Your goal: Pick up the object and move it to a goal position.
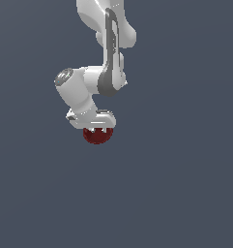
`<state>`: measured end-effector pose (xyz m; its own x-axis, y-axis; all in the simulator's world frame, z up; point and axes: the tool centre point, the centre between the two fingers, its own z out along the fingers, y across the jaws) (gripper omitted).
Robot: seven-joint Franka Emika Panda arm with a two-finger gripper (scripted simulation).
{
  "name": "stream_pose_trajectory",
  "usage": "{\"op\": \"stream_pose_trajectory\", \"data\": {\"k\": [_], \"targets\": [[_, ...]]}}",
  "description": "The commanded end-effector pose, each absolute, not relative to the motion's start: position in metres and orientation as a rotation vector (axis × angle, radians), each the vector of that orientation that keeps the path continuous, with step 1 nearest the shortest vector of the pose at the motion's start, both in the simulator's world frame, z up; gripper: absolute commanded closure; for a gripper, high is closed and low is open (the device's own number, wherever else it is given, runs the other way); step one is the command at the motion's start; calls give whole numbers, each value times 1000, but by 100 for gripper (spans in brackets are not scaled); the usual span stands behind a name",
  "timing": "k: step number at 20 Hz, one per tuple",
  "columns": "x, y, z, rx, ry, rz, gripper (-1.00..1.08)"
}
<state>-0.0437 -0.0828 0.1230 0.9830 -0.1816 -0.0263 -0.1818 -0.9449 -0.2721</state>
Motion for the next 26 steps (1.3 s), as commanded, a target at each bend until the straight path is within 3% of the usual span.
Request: {"op": "stream_pose_trajectory", "data": {"k": [1, 13, 26], "targets": [[-53, -97, 115, -2807, 308, -16, -20], [-96, -153, 85, -2637, 498, -121, -20], [-114, -173, 74, -2581, 576, -172, -20]]}}
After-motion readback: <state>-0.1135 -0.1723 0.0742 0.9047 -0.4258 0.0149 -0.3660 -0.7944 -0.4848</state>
